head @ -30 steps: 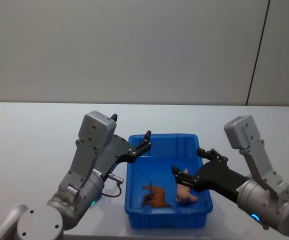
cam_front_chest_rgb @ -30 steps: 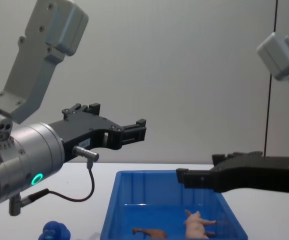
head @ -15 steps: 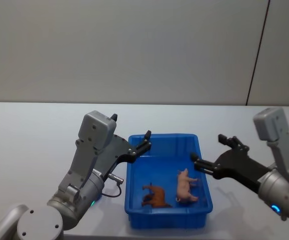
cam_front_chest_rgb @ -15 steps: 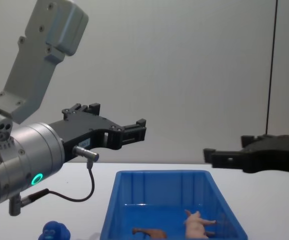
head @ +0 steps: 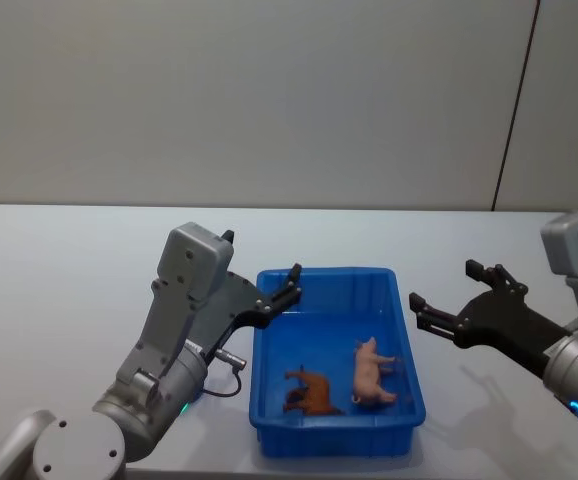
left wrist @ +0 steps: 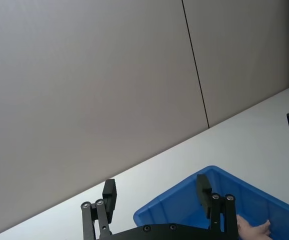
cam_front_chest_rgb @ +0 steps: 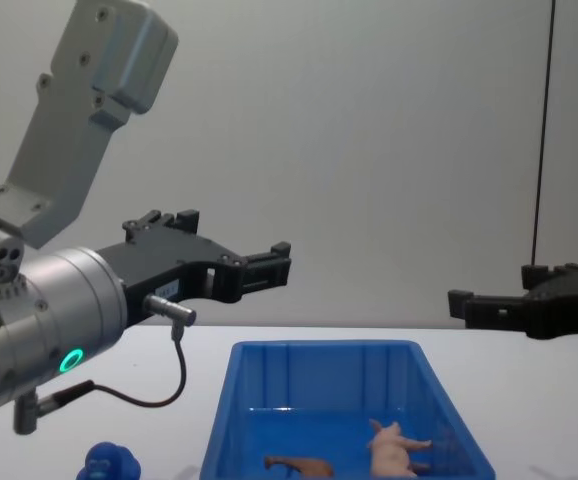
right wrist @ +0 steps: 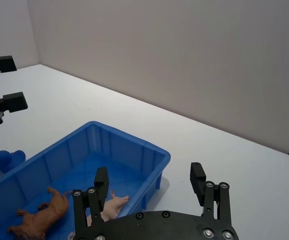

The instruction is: Pick up the two dolls from the table and place them into the box.

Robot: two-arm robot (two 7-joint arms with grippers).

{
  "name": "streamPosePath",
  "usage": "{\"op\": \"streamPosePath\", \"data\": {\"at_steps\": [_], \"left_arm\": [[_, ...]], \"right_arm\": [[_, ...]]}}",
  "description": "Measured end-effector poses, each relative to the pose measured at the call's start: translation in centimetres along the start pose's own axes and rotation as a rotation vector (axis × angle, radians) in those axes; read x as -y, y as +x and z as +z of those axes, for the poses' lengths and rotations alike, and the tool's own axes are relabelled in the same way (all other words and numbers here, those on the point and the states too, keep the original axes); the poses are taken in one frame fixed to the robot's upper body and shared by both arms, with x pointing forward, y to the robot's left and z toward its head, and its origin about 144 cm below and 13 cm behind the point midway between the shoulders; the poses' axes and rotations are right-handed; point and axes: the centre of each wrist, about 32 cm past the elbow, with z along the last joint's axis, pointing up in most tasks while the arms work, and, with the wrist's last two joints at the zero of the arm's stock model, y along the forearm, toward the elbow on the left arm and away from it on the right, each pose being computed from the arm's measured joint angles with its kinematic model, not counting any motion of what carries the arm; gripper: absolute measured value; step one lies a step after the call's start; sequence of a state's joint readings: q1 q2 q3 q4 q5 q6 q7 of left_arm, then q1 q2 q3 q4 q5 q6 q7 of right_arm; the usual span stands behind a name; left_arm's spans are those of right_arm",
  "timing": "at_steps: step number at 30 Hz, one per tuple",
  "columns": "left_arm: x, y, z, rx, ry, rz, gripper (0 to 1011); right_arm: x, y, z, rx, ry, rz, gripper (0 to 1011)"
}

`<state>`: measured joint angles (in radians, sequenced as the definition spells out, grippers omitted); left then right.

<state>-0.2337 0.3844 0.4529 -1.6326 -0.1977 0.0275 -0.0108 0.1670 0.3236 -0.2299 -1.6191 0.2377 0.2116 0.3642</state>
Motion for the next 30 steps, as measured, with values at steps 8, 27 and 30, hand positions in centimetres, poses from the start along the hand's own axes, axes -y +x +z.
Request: {"op": "streamPosePath", "data": {"at_steps": [8,27,30], "left_arm": [[-1.1,0.0,0.4,0.009,0.059,0.030,1003],[-6.0,0.8,-0.7,-0.040,0.220,0.112,1003],[-6.4,1.1,-1.0,-0.050,0.237,0.109,1003]], "right_arm": [[0.1,0.5,-0.1,0.002,0.005,-0.010,1001],[0.3,0.9,-0.2,0.004,0.007,-0.017,1001],[0.3,1.0,-0.2,0.004,0.008,-0.017,1001]]}}
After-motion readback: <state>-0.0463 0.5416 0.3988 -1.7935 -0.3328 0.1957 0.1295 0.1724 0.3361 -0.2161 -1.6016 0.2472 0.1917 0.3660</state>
